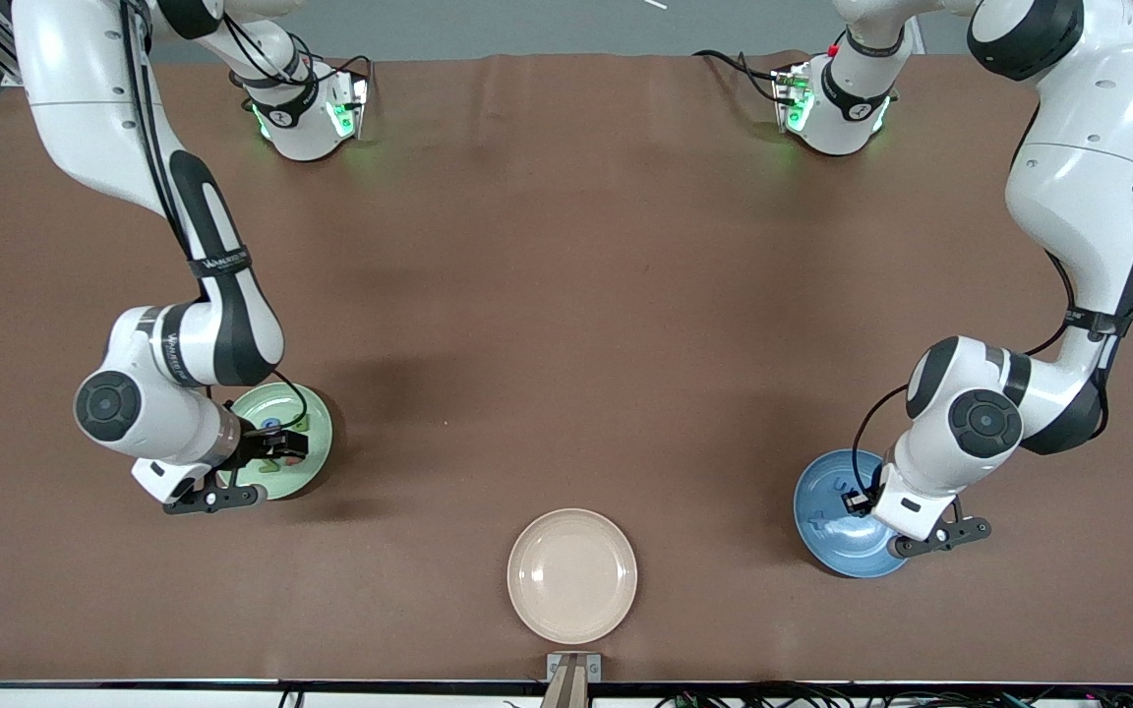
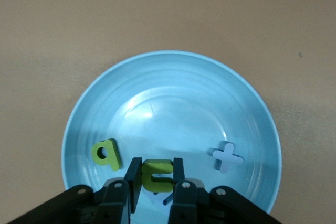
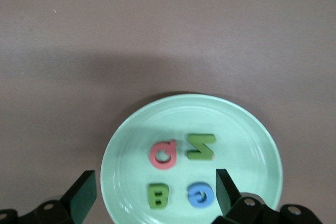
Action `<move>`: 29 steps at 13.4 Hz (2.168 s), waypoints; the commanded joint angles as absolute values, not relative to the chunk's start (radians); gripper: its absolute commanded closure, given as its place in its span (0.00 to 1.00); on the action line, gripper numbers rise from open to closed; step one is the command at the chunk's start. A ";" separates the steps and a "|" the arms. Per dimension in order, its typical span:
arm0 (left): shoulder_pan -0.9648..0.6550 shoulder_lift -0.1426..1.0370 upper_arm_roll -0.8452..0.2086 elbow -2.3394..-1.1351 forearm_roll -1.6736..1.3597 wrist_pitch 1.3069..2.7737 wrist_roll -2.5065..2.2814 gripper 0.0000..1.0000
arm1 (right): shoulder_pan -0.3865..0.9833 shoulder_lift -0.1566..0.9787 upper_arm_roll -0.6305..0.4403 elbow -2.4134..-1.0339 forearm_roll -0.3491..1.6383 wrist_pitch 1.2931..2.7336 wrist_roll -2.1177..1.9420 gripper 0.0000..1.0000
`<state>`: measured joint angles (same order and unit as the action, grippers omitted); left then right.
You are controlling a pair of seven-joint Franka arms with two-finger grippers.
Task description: Sort upper and lower case letters into plates
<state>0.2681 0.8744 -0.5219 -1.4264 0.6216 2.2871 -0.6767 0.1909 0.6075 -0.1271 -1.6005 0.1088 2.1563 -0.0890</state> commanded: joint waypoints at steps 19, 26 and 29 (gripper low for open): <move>0.474 0.442 -0.782 -1.401 0.454 1.759 -0.463 0.00 | 0.123 0.345 -0.245 -1.353 0.123 1.582 -0.086 0.00; 0.400 0.201 -0.645 -1.405 0.252 1.536 -0.269 0.00 | 0.115 0.243 -0.238 -1.451 0.118 1.557 -0.084 0.00; 0.220 0.085 -0.354 -1.475 0.063 1.511 -0.180 0.00 | 0.034 0.201 -0.134 -1.471 0.103 1.557 -0.084 0.00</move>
